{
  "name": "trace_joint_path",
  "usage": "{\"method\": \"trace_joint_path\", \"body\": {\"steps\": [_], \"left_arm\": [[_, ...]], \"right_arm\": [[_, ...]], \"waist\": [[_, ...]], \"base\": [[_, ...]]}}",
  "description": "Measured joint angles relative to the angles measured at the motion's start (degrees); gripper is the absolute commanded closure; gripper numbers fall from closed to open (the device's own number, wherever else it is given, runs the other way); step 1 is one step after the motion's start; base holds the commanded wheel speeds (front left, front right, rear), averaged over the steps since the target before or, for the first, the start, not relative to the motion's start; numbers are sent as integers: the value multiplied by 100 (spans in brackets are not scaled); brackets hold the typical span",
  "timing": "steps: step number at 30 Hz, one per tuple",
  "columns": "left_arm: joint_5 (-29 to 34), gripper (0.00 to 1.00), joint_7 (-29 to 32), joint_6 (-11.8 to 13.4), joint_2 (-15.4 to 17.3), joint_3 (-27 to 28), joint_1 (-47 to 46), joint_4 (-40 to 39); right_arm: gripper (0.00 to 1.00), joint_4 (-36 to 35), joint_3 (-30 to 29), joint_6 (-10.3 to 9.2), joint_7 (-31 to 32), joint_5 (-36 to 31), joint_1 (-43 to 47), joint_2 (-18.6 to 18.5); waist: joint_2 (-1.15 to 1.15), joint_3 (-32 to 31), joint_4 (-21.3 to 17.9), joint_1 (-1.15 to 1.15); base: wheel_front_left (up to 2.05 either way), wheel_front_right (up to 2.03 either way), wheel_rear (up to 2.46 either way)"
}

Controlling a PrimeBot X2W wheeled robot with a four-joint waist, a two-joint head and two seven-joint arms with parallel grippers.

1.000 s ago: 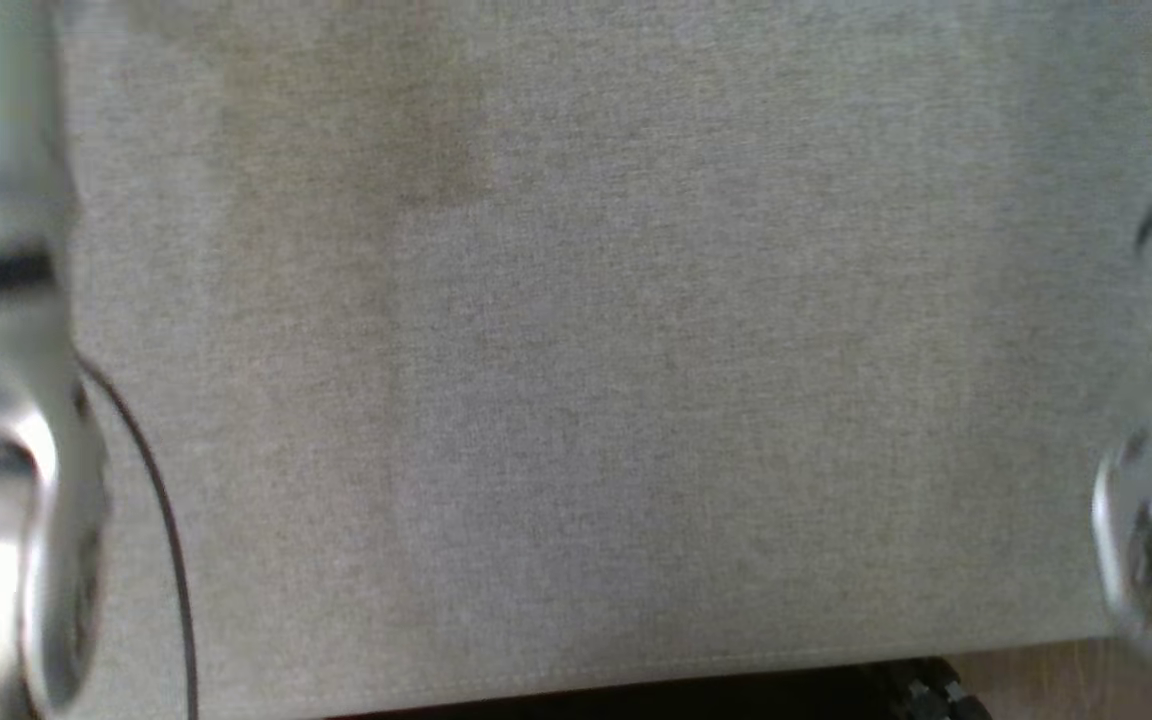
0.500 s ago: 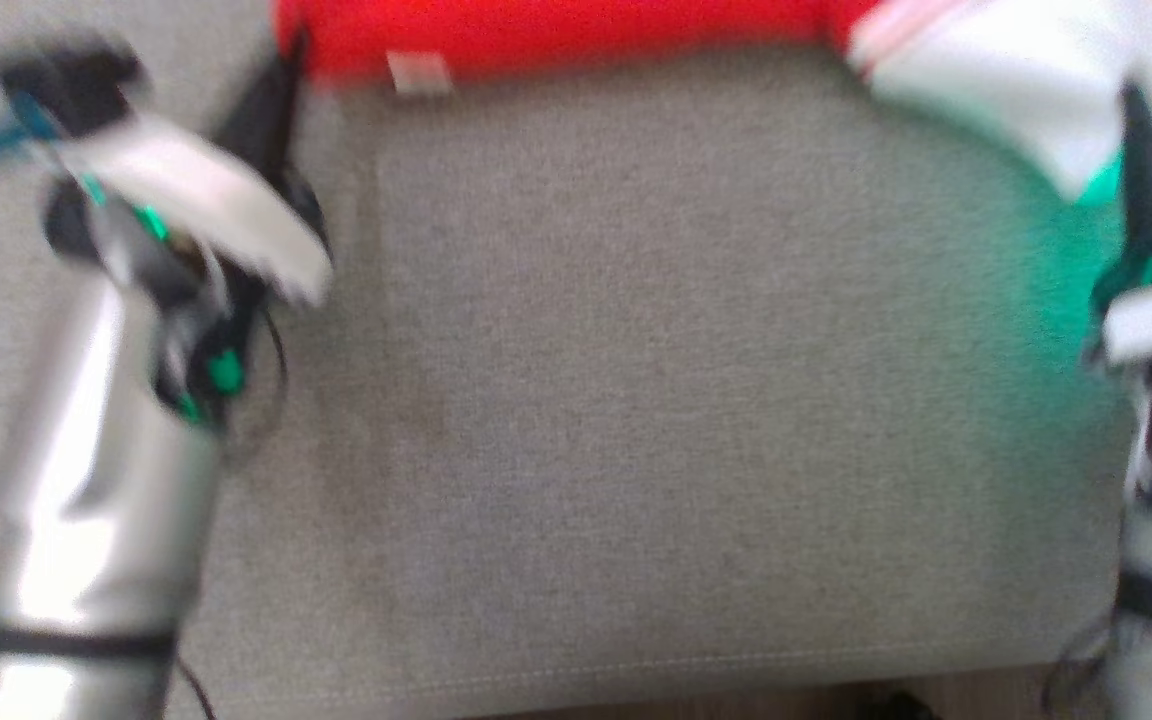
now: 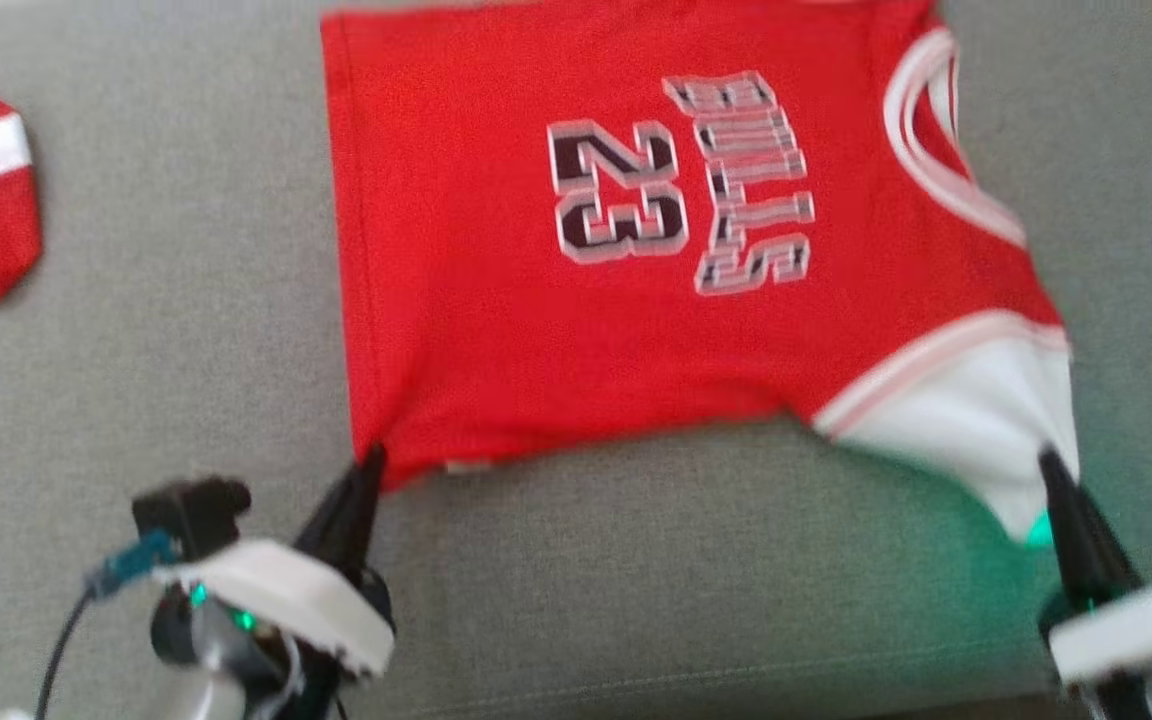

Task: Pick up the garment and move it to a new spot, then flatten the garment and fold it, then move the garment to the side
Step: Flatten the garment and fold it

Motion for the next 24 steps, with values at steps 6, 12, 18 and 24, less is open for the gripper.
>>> {"method": "trace_joint_path", "body": {"steps": [6,12,18,24], "left_arm": [[-155,100,190,233,-9,-46,711,-676],[-162,100,550,312,68,-133,572,-881],[-270,100,1132,367,107,-115,-449,-799],[-624,100,1918,431,119,0,-1322,-334]], "right_arm": [[100,-368,-78,0,51,209,870,22],[100,-401,-142,0,265,275,405,22],[100,-144,-303,0,889,108,-642,19],[100,347,-521,0,1742,-316,-1822,12]], "waist": [[0,-131,43,0],[0,-92,70,0],[0,38,167,0],[0,285,233,1]], "base": [[0,0,0],[0,0,0],[0,0,0],[0,0,0]]}}
